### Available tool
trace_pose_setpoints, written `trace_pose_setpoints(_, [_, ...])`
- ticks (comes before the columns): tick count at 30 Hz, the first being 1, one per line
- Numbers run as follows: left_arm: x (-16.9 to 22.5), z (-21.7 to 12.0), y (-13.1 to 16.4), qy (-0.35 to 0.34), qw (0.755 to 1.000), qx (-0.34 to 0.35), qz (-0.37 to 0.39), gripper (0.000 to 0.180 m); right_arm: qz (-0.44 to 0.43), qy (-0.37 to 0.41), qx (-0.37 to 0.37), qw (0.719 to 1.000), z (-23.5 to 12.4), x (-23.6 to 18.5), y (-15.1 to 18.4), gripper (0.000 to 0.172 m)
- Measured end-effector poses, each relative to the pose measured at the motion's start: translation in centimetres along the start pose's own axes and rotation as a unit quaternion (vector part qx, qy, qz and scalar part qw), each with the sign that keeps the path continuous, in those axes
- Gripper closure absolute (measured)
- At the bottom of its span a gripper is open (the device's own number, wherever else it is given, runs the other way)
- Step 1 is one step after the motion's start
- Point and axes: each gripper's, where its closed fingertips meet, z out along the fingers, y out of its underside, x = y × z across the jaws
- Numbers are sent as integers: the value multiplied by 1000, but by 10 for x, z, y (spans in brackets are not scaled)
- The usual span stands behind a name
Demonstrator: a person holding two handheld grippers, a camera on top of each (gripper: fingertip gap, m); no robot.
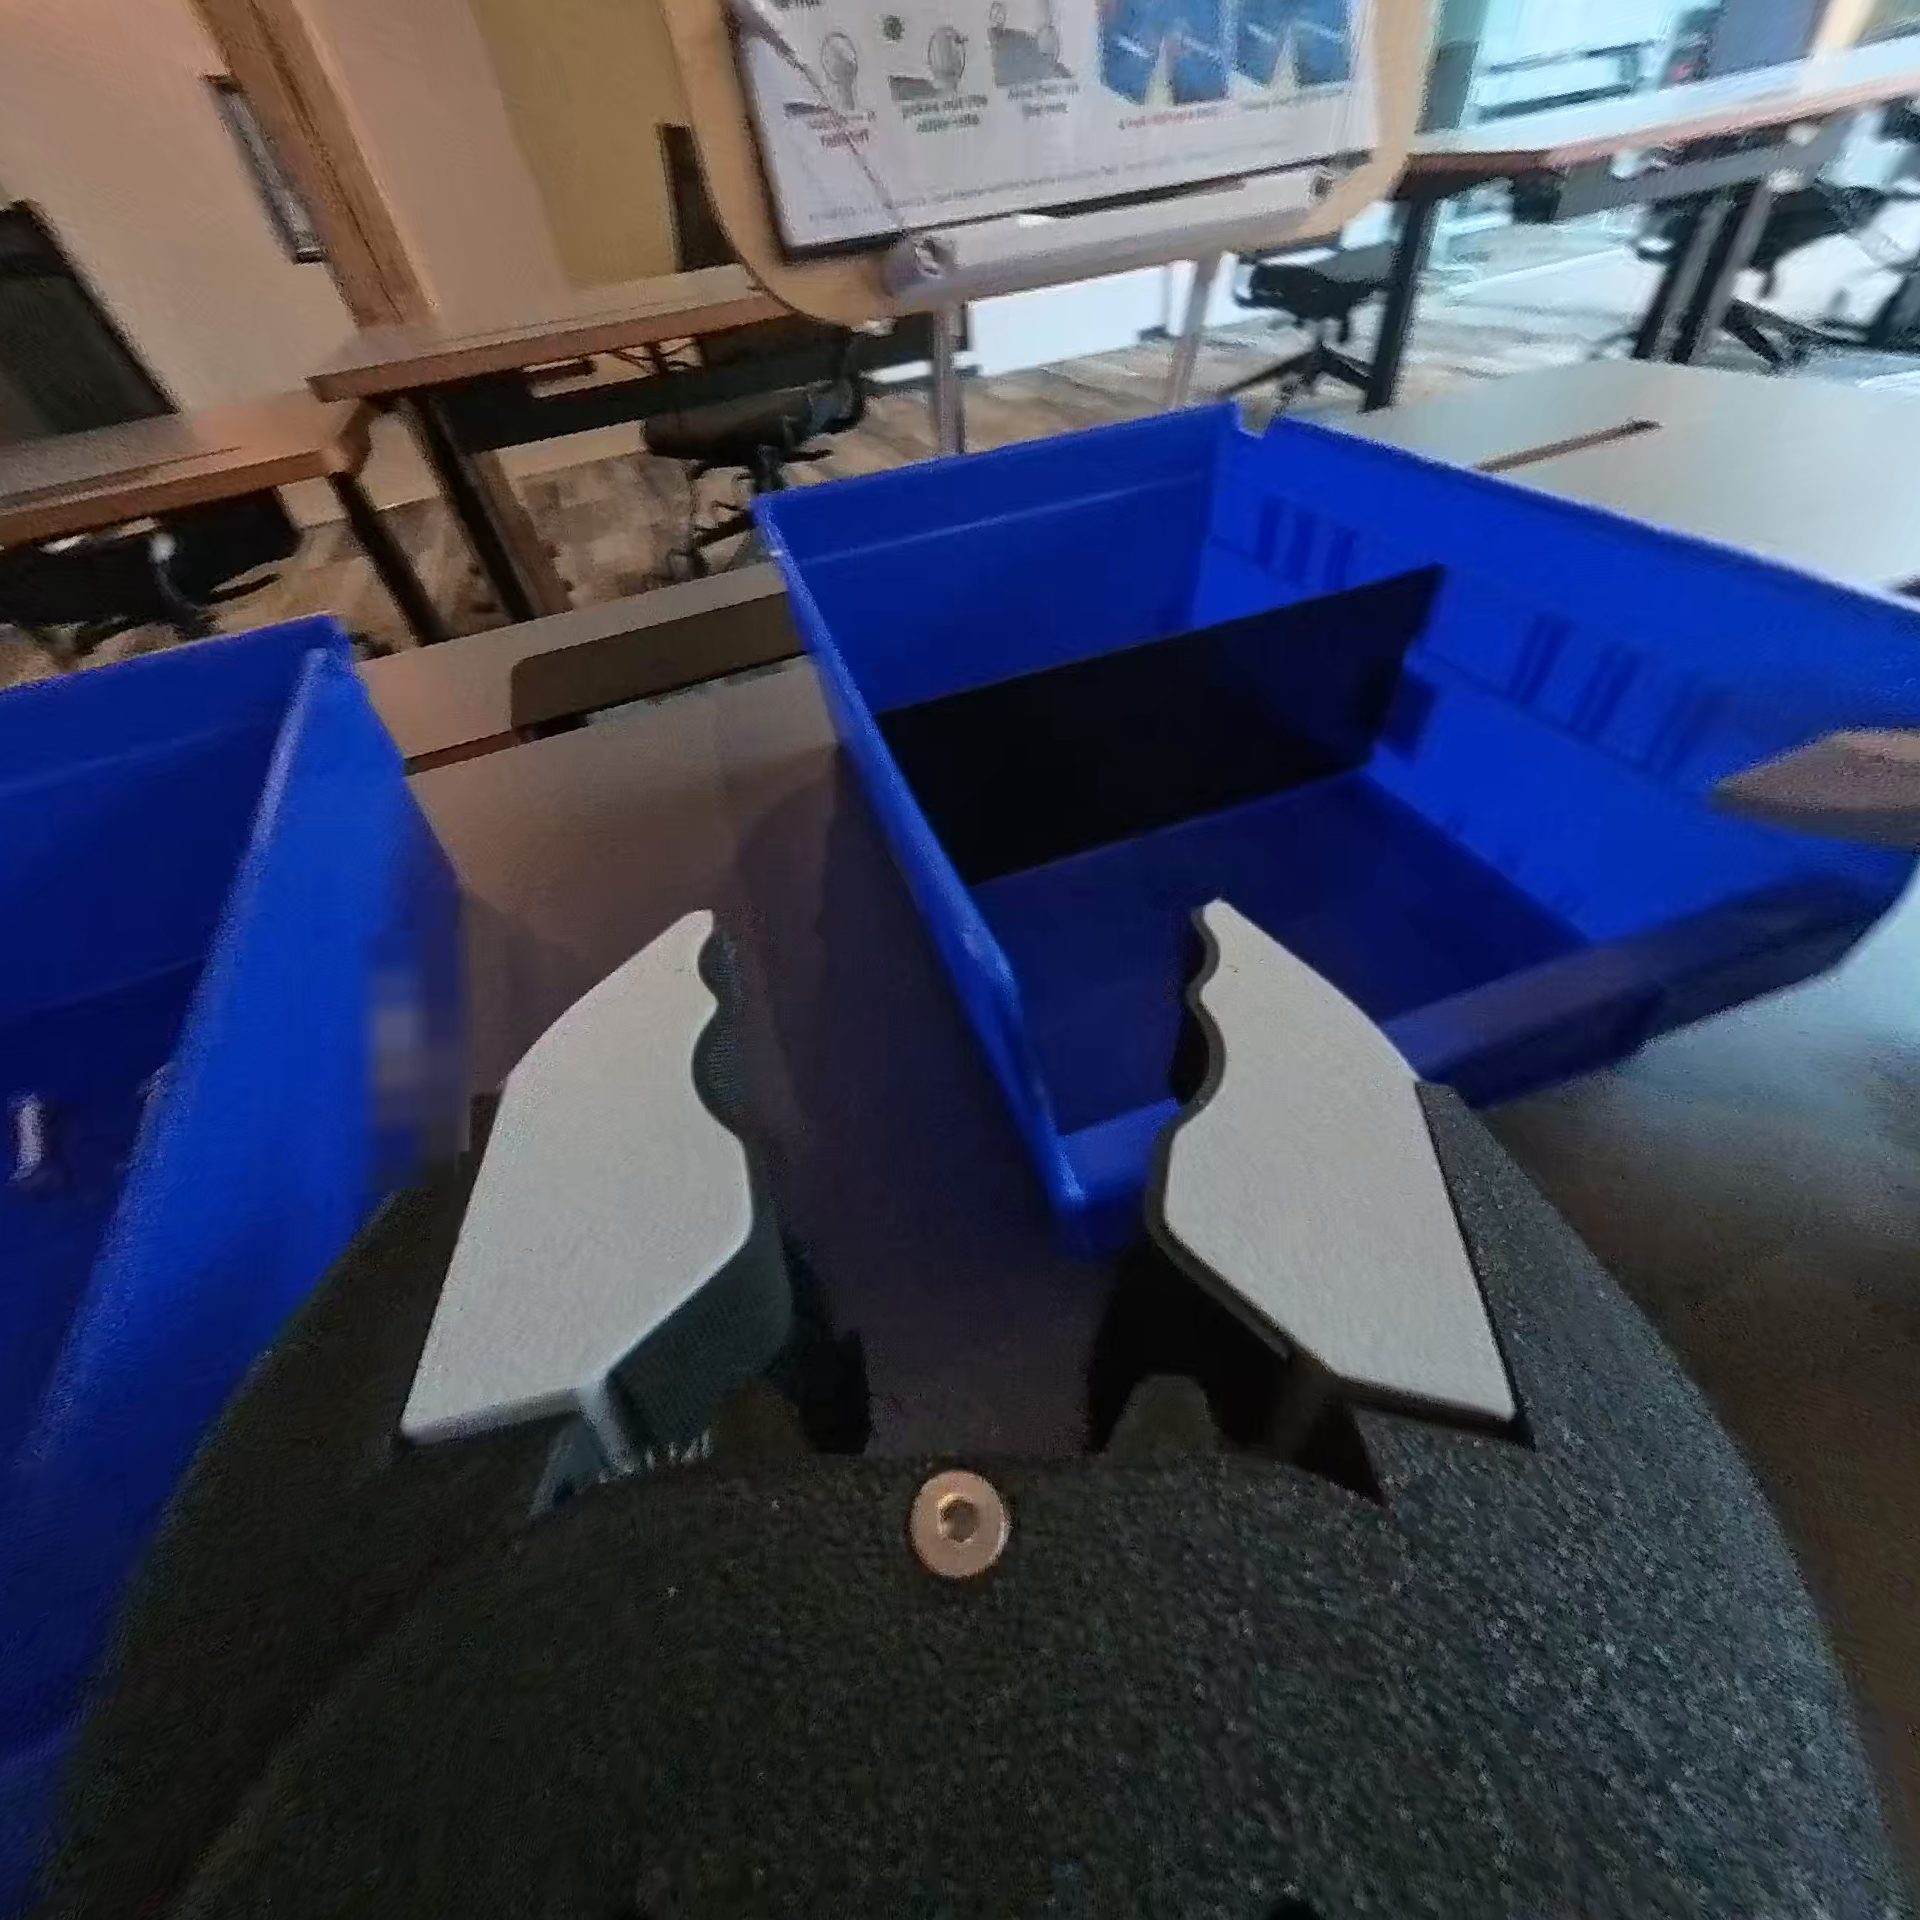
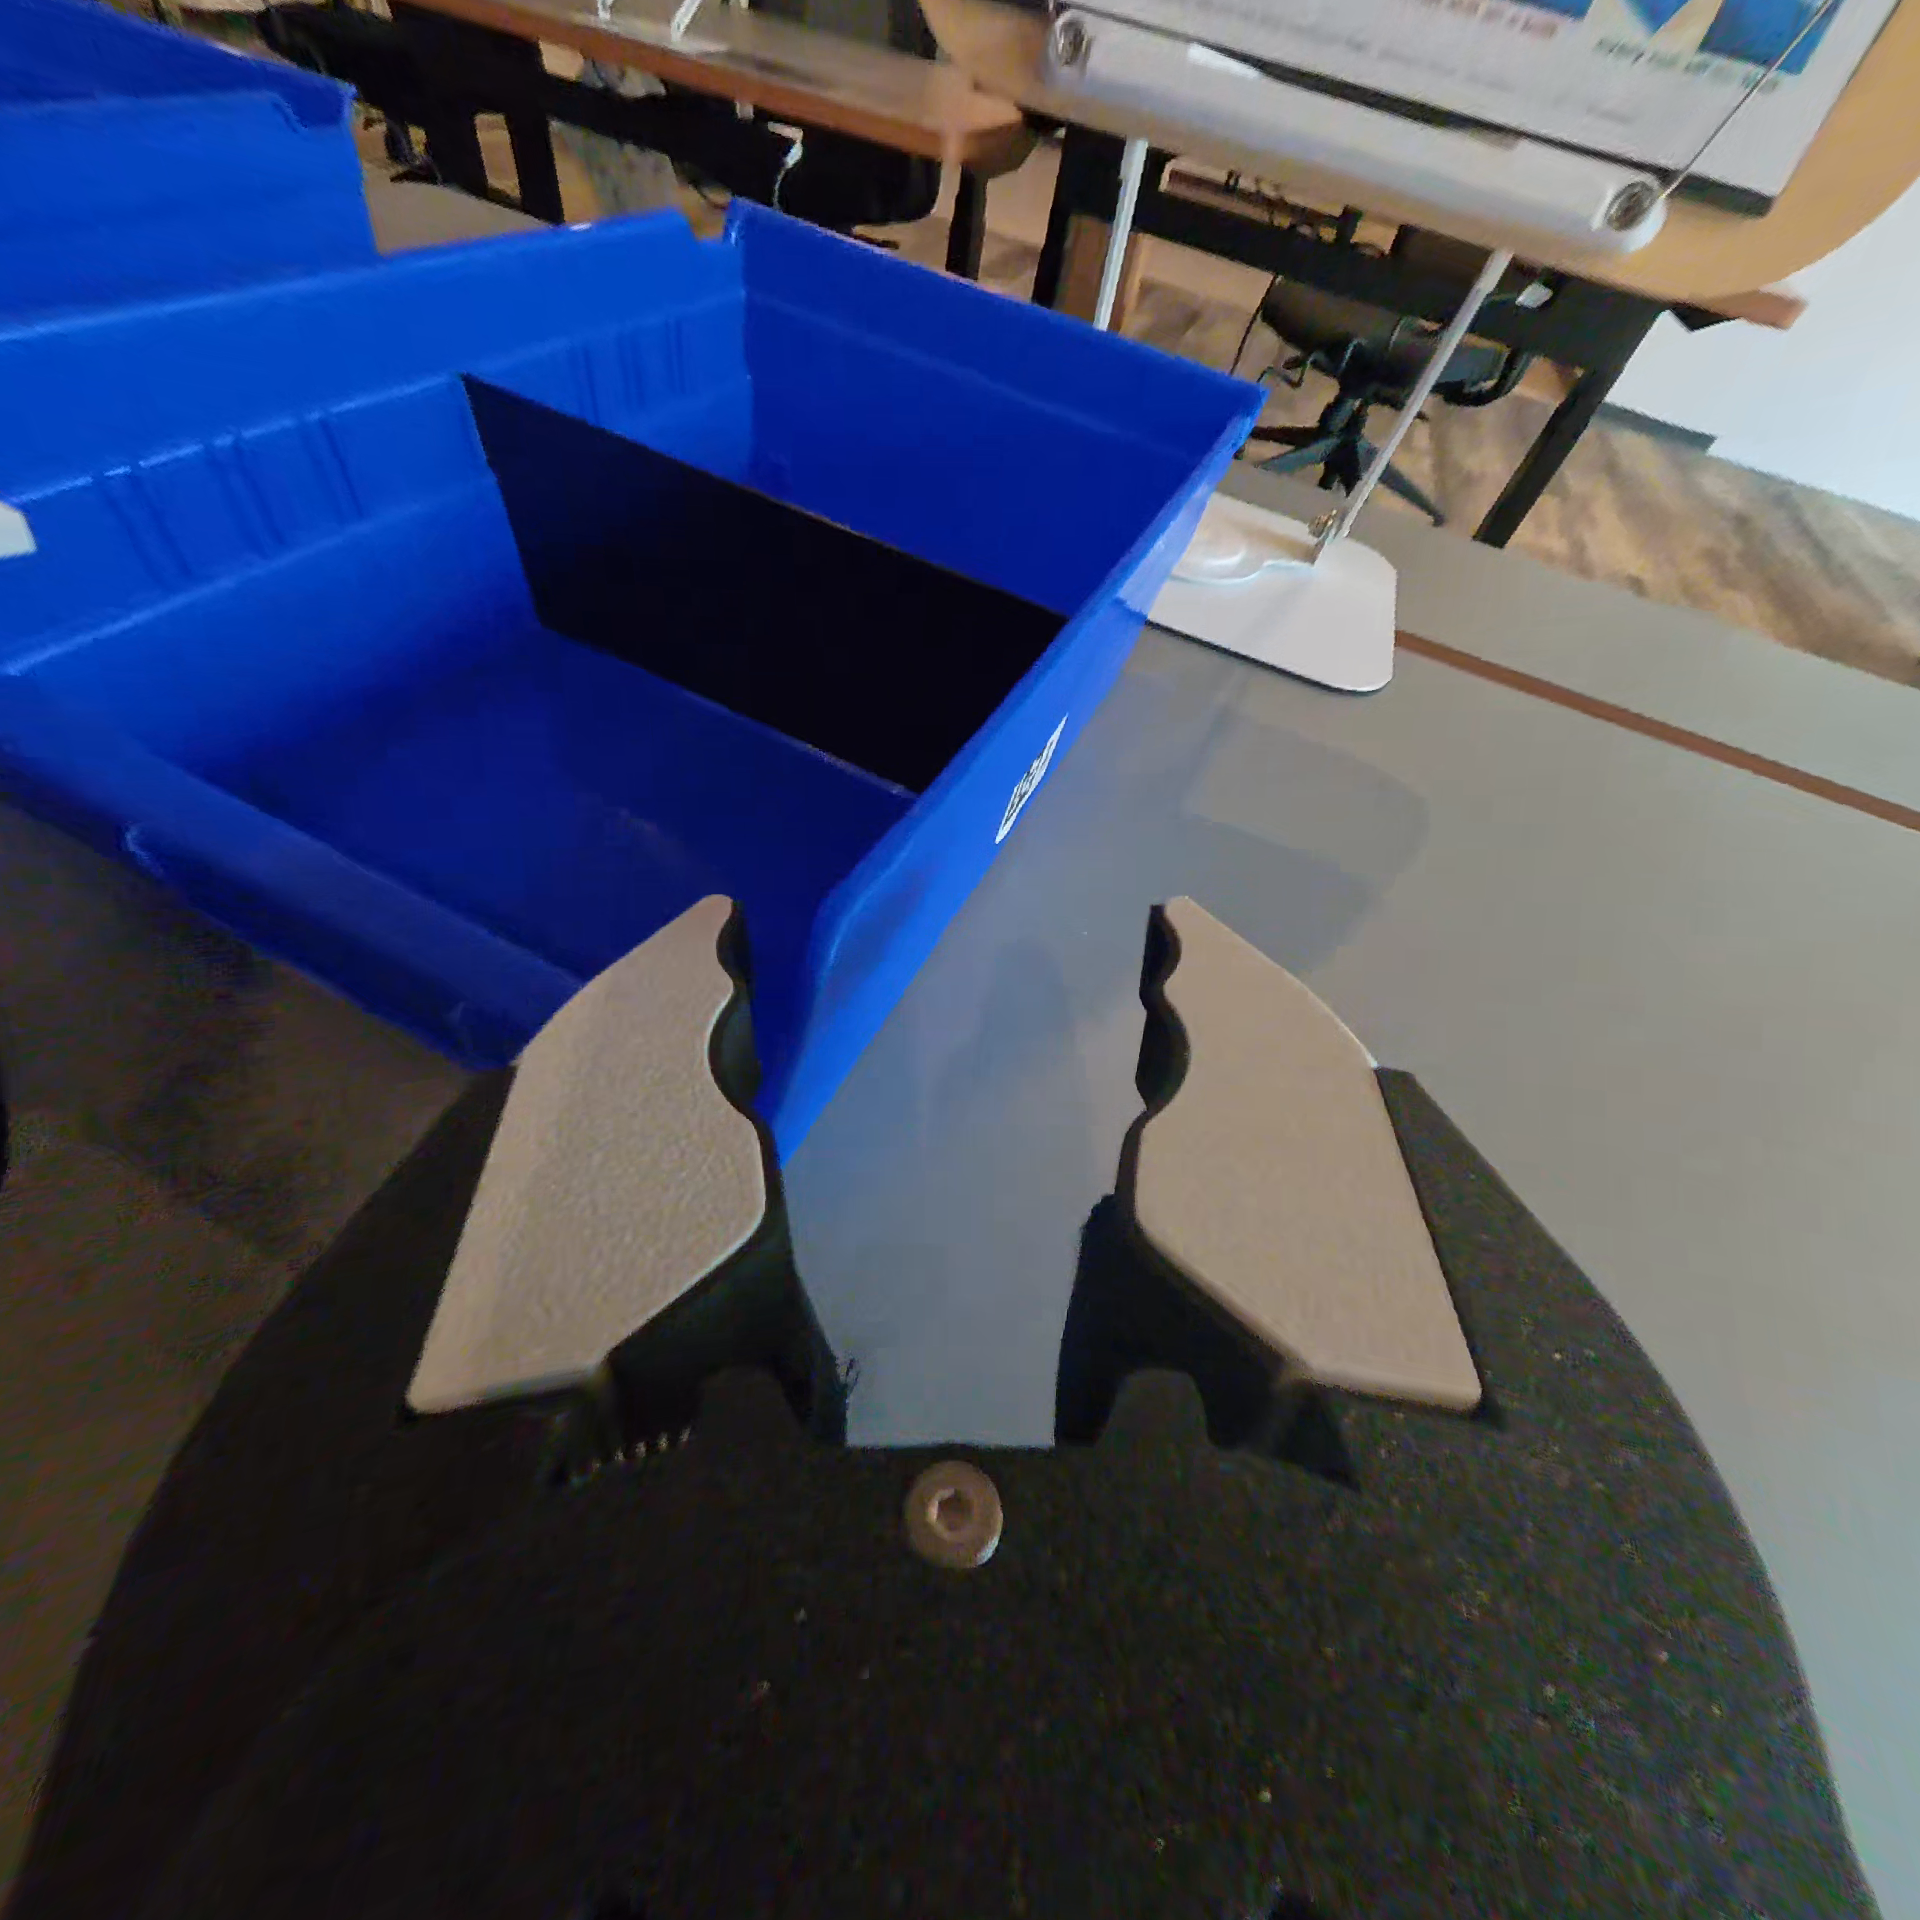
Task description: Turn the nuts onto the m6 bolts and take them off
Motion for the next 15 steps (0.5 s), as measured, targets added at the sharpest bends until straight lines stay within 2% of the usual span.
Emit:
trace_pose_setpoints(3, [4, 7, 13, 9, 999, -34, 23, 121, 7, -8, -13, 1000, 6, -2, 2, 101])
trace_pose_setpoints(5, [3, 13, 18, 7, 998, -54, 24, 146, 2, -13, -30, 999, 10, -3, 6, 105])
trace_pose_setpoints(7, [7, 17, 20, 15, 997, -67, 34, 165, -6, -25, -39, 999, 14, -8, 7, 123])
trace_pose_setpoints(8, [10, 19, 20, 17, 996, -73, 38, 166, -14, -32, -44, 998, 15, -12, 7, 144])
trace_pose_setpoints(9, [10, 20, 20, 10, 996, -77, 44, 167, -28, -19, -50, 998, 16, -11, 8, 150])
trace_pose_setpoints(12, [11, 21, 20, -16, 994, -89, 70, 168, -111, 39, -65, 991, 17, -1, 8, 155])
trace_pose_setpoints(15, [21, 16, 12, -22, 995, -71, 68, 169, -121, 51, -52, 990, 10, 7, 6, 158])
